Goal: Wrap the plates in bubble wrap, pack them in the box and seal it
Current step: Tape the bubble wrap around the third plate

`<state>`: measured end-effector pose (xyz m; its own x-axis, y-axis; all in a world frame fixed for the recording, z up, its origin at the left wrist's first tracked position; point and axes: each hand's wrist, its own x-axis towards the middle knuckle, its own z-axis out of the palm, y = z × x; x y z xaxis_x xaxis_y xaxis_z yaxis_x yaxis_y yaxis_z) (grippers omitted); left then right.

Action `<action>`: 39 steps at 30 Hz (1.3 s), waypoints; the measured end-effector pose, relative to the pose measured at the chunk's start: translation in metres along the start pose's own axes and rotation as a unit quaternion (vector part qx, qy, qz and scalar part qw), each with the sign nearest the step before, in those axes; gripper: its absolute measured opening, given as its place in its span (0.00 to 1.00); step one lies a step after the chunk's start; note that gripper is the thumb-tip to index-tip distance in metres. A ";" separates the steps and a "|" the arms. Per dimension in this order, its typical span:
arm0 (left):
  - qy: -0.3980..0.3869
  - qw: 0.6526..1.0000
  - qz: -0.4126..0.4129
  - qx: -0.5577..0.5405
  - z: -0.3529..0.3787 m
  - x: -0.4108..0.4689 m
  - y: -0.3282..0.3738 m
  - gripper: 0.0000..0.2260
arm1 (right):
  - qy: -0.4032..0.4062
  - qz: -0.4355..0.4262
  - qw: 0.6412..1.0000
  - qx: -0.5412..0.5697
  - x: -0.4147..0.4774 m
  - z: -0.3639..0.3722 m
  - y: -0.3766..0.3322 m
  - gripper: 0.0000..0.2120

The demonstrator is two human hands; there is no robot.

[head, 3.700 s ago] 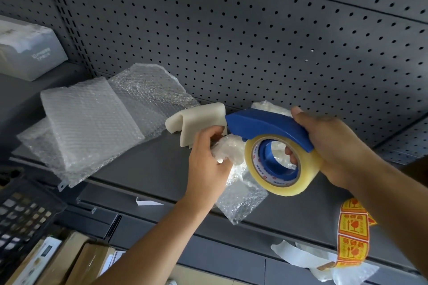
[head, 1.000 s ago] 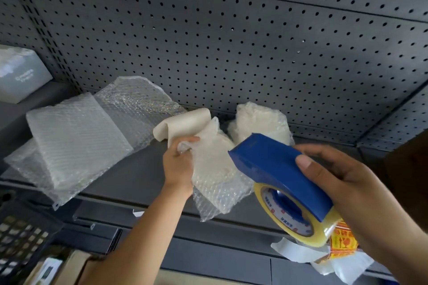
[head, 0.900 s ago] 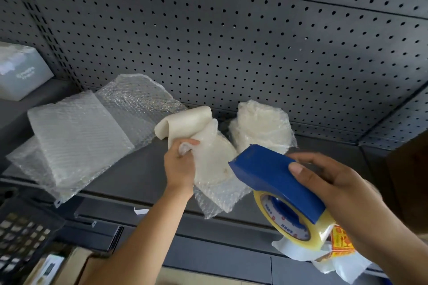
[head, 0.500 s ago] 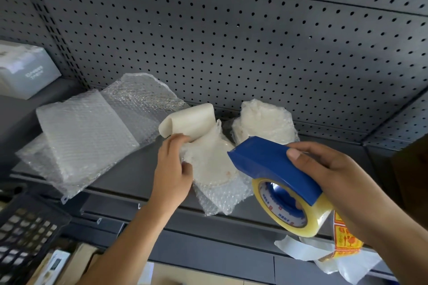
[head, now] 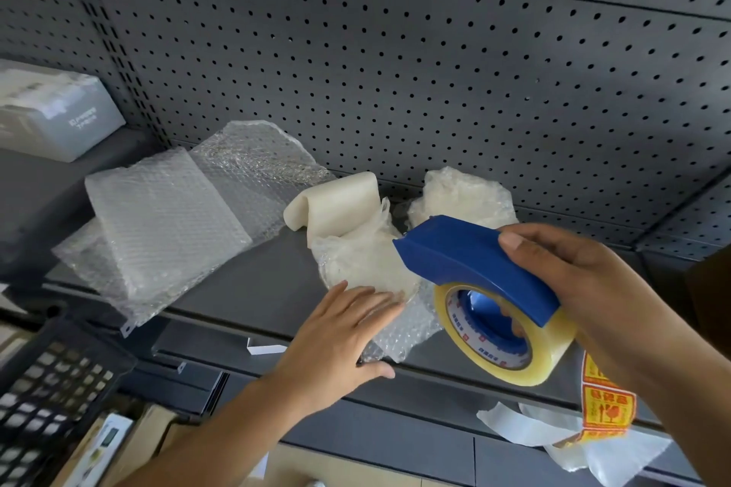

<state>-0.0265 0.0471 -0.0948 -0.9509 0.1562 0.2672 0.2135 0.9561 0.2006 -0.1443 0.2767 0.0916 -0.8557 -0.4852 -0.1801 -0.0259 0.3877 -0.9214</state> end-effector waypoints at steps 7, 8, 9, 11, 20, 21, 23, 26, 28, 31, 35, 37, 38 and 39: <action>0.061 0.998 0.013 0.012 -0.005 0.016 0.001 0.24 | 0.003 0.025 1.000 0.019 -0.003 -0.007 0.003 0.10; 0.075 0.997 0.016 0.011 -0.003 0.017 0.001 0.24 | 0.004 0.028 0.999 0.023 -0.003 -0.008 0.003 0.10; 0.091 0.996 0.014 0.010 -0.002 0.017 0.000 0.23 | 0.005 0.030 0.999 0.027 -0.004 -0.009 0.003 0.10; 0.137 0.990 -0.005 -0.007 0.000 0.020 0.001 0.19 | 0.005 0.032 0.999 0.029 -0.005 -0.010 0.003 0.11; 0.242 0.918 -0.257 -0.182 0.004 0.034 0.017 0.19 | 0.024 0.020 0.999 0.015 -0.009 -0.005 0.009 0.11; 0.244 0.908 -0.274 -0.201 0.005 0.035 0.018 0.18 | 0.028 0.022 0.999 0.015 -0.011 -0.003 0.010 0.11; 0.243 0.891 -0.301 -0.239 0.005 0.038 0.021 0.16 | 0.037 0.026 0.999 0.021 -0.016 0.001 0.012 0.10; 0.250 0.864 -0.333 -0.283 -0.004 0.045 0.029 0.21 | 0.039 0.035 0.997 0.058 -0.026 0.013 0.018 0.09; 0.250 0.832 -0.367 -0.331 -0.010 0.049 0.031 0.26 | 0.031 0.047 0.996 0.075 -0.034 0.026 0.022 0.12; 0.225 0.777 -0.404 -0.427 -0.016 0.052 0.027 0.24 | 0.037 0.044 0.996 0.071 -0.041 0.041 0.032 0.12; 0.182 0.745 -0.405 -0.498 -0.023 0.055 0.014 0.20 | 0.054 0.044 0.995 0.066 -0.043 0.051 0.050 0.08; 0.160 0.723 -0.403 -0.538 -0.032 0.057 0.010 0.16 | 0.049 0.040 0.996 0.056 -0.042 0.054 0.055 0.07; 0.141 0.718 -0.402 -0.550 -0.037 0.058 0.009 0.13 | 0.044 0.038 0.997 0.050 -0.042 0.056 0.056 0.08; 0.120 0.718 -0.401 -0.555 -0.042 0.058 0.006 0.10 | 0.037 0.037 0.998 0.042 -0.041 0.056 0.056 0.10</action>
<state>-0.0712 0.0512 -0.0389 -0.8299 -0.5100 -0.2262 -0.2074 -0.0942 0.9737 -0.0819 0.2741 0.0275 -0.8897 -0.3974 -0.2249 0.0790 0.3513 -0.9329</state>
